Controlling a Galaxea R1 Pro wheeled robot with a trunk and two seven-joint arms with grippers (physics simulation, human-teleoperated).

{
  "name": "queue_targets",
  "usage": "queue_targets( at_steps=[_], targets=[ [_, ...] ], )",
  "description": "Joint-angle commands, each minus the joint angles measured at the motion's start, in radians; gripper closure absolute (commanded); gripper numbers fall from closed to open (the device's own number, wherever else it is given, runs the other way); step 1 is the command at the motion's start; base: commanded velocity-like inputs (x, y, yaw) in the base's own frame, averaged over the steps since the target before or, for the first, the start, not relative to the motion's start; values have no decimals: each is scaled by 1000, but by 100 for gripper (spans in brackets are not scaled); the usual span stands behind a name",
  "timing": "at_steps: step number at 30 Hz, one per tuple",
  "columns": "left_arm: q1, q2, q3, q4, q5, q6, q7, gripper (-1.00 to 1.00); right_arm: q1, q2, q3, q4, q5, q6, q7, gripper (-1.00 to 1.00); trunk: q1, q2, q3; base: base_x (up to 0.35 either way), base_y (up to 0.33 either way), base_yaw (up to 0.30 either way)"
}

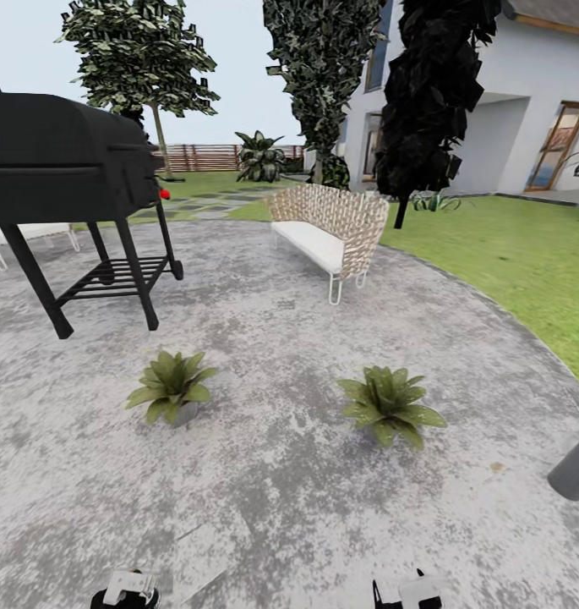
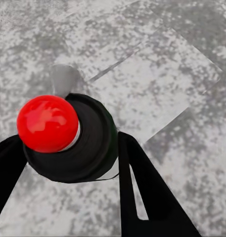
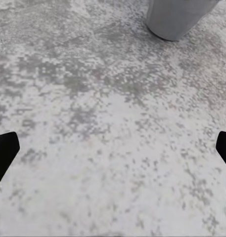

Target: Pick up the pesticide atomizer in the garden and spray insectifuge to fully cover both potted plants in the garden.

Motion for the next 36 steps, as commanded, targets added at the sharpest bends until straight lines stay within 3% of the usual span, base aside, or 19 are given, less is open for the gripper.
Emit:
queue_targets(
  at_steps=[1, 12, 36],
  targets=[
    [0, 0, -7, 0, 11, -2, -4, 100, -1, 1, 1, 1, 11, -1, -10, -100, 0, 0, -1, 0, 339, 0],
    [0, -1, -8, 4, 3, -3, -4, 100, -1, 4, 0, 1, 10, -1, -12, -100, 0, 0, -1, 89, 337, 0],
    [0, -2, -8, 8, 1, -4, -4, 100, 0, 1, -3, 3, 9, -2, -14, -100, 0, 0, -1, 196, 300, -3]
  ],
)
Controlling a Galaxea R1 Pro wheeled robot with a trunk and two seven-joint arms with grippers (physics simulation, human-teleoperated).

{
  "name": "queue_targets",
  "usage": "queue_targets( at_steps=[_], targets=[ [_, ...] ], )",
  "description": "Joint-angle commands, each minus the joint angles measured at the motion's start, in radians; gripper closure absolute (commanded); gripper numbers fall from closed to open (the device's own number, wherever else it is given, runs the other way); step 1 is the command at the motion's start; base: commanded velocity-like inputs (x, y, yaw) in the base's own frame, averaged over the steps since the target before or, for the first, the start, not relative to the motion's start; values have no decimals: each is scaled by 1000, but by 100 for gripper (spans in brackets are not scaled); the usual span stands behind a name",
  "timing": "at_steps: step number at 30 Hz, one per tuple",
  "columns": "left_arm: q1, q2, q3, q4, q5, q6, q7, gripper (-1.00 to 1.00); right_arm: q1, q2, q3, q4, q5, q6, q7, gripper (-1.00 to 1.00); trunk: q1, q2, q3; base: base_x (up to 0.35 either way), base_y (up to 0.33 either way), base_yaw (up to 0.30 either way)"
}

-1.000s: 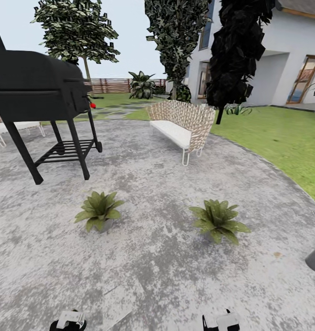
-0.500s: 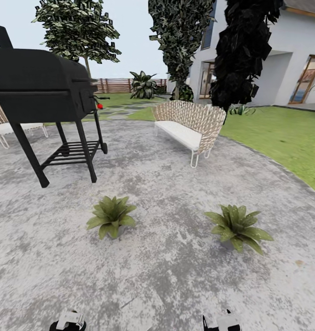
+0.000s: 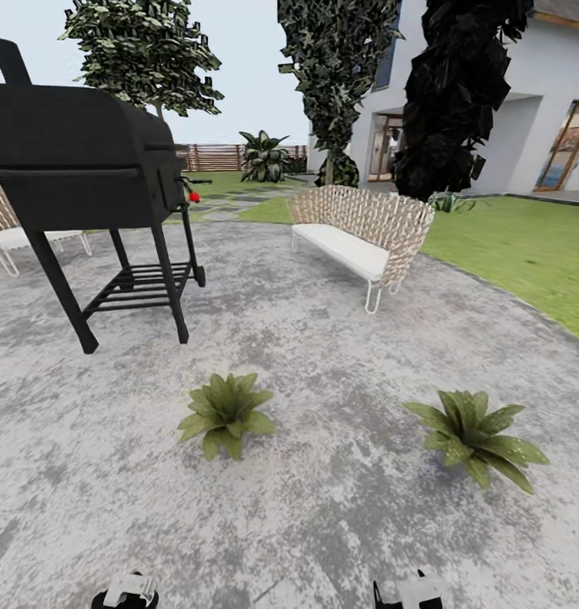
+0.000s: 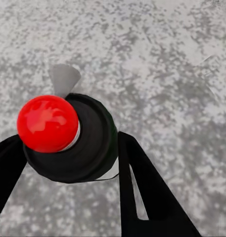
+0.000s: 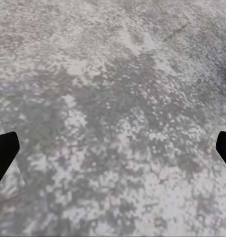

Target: Pick up the pesticide atomizer in the garden and spray insectifuge to fully cover both potted plants in the garden.

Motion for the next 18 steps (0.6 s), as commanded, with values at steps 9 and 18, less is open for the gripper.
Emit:
queue_targets(
  at_steps=[9, 18],
  targets=[
    [-1, 0, -11, -12, 11, 1, -5, 100, -1, 4, 3, -2, 11, 0, -9, -100, 0, 0, 4, 82, 248, -235],
    [-27, -7, -84, -49, -207, 22, -104, 100, -2, -6, 12, -170, 153, 5, 141, -100, 0, 0, 5, 1, 9, -32]
  ],
)
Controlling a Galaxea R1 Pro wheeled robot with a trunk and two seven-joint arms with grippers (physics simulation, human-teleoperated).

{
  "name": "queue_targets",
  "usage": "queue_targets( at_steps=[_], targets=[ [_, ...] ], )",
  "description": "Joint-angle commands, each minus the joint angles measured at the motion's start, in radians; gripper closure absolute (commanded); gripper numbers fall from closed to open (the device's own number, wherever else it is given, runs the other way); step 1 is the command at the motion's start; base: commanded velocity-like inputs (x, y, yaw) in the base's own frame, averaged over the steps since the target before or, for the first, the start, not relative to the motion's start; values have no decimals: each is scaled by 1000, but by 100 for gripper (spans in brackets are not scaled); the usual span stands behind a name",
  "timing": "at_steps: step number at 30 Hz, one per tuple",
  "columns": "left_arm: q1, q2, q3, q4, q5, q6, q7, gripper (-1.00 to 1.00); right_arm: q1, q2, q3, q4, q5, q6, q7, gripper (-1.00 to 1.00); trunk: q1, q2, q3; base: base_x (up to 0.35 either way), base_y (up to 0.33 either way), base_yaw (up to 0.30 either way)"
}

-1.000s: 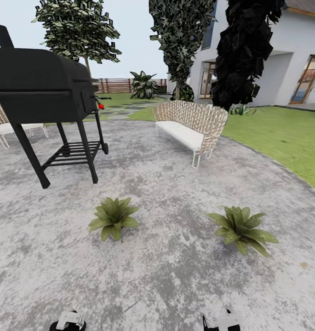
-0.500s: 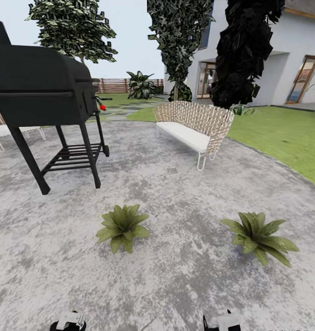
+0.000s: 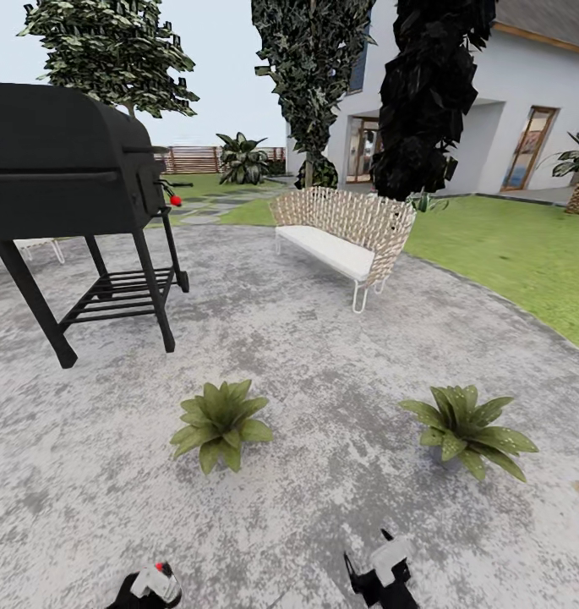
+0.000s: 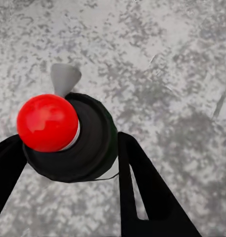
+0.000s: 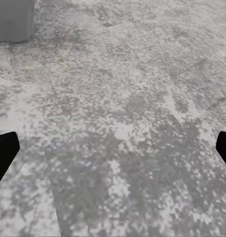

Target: Pick up the pesticide atomizer in the garden and spray insectifuge to fully cover both potted plants in the garden.

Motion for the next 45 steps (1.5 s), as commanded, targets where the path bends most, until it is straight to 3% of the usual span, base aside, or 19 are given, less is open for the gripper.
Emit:
queue_targets(
  at_steps=[1, 3, 6, 9, 12, 15, 18, 20, 23, 28, 30, 31, 33, 35, 41, 45],
  targets=[
    [-9, -1, -6, -19, -51, 3, -53, 100, -1, -1, 0, -26, 46, 1, 46, -100, 0, 0, -1, 0, 0, 0],
    [-27, -2, -10, -60, -119, 49, -162, 100, -1, -1, 0, -69, 95, 49, 129, -100, 0, 0, -1, 0, 0, 0],
    [-71, -3, -12, -154, -217, 204, -345, 100, -9, -1, 0, -157, 169, 218, 313, -100, 0, 0, -1, 0, 0, 0],
    [-85, -4, -12, -280, -296, 304, -492, 100, -17, -1, 0, -251, 196, 297, 519, -100, 0, 0, -1, 0, 0, 0],
    [-87, -19, -13, -366, -347, 345, -591, 100, -24, -1, -1, -321, 200, 312, 678, -100, 0, 0, -1, 0, 0, 0],
    [-87, -28, -13, -417, -421, 389, -651, 100, -27, -1, -1, -363, 201, 316, 773, -100, 0, 0, -1, 0, 0, 0],
    [-88, -33, -12, -436, -500, 404, -687, 100, -28, -1, -1, -375, 201, 316, 800, -100, 0, 0, -1, 0, 0, 0],
    [-88, -42, -12, -439, -533, 405, -697, 100, -28, -1, -1, -376, 201, 317, 804, -100, 0, 0, -1, 0, 0, 0],
    [-88, -53, -12, -439, -568, 406, -700, 100, -28, 0, -1, -378, 201, 317, 808, -100, 0, 0, -1, 0, 0, 0],
    [-87, -61, -17, -440, -592, 404, -696, 100, -28, 3, -1, -393, 195, 318, 808, -100, 0, 0, -1, 0, 0, 0],
    [-87, -72, -63, -441, -593, 404, -693, 100, -31, 3, -1, -413, 192, 323, 847, -100, 0, 0, -1, 0, 0, 0],
    [-87, -76, -85, -444, -593, 405, -688, 100, -32, 4, -1, -434, 192, 374, 902, 100, 0, 0, -1, 0, 0, 0],
    [-87, -79, -97, -465, -593, 404, -684, 100, -32, 6, -1, -483, 192, 502, 954, 100, 0, 0, -1, 0, 0, 0],
    [-86, -81, -100, -474, -592, 402, -683, 100, -32, 6, -1, -510, 192, 564, 967, 100, 0, 0, -1, 0, 0, 0],
    [-86, -95, -101, -492, -591, 397, -683, 100, -33, 7, -1, -525, 191, 593, 974, 100, 0, 0, -1, 0, 0, 0],
    [-86, -122, -102, -493, -593, 397, -683, 100, -33, 23, -1, -546, 190, 593, 975, 100, 0, 0, -1, 0, 0, 0]
  ],
)
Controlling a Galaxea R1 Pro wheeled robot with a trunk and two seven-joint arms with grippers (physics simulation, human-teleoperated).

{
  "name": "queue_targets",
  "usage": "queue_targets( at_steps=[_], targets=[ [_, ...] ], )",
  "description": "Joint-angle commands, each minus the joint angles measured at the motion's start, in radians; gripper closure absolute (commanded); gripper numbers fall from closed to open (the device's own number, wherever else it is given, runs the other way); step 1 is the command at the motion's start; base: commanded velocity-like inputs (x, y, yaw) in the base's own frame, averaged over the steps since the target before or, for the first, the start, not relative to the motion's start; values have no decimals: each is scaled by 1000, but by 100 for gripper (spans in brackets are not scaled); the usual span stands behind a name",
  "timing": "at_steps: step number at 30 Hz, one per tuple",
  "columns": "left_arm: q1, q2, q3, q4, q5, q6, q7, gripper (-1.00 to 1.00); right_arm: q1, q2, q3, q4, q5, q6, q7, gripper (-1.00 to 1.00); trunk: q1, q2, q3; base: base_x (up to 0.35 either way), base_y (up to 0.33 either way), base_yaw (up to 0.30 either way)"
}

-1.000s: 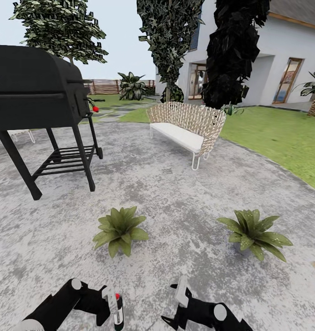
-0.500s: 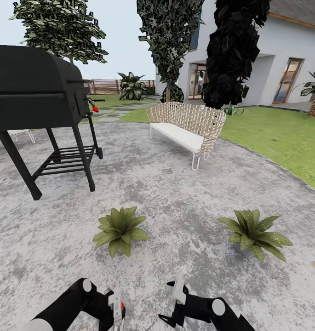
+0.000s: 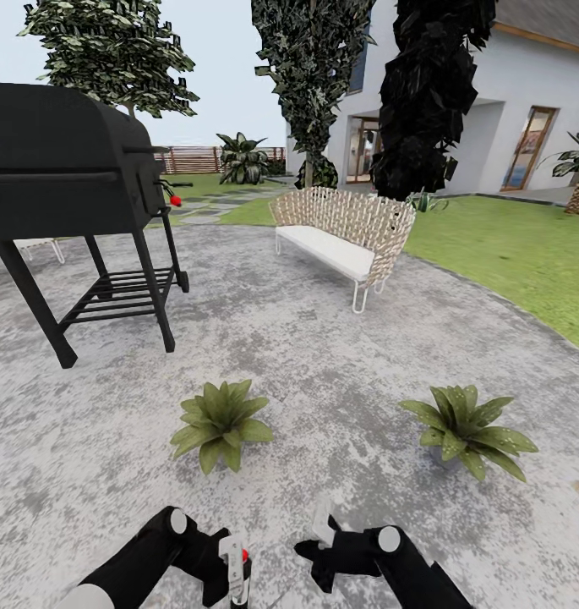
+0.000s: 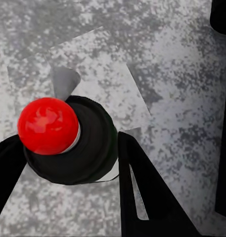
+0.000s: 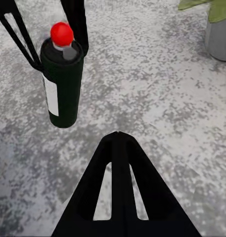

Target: Pick up the pesticide atomizer in the garden and spray insectifuge to fully cover both potted plants in the garden.

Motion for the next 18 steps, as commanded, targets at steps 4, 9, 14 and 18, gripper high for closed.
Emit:
queue_targets(
  at_steps=[4, 9, 14, 18],
  targets=[
    [0, -4, -2, -2, -1, 4, -2, 100, 0, 29, 1, -19, 10, -8, 15, 100, 0, 0, -1, 0, 0, 0],
    [0, -10, -2, -2, -1, 3, -2, 100, 0, 54, 2, -21, 10, -8, 29, 100, 0, 0, -1, 0, 0, 0],
    [0, -20, -2, -2, 0, 0, -3, 100, 0, 60, 2, -20, 10, -9, 30, 100, 0, 0, -1, 0, 0, 0],
    [0, -29, -2, -2, 2, -2, -4, 100, 0, 61, 2, -20, 11, -9, 30, 100, 0, 0, -1, 0, 0, 0]
  ],
)
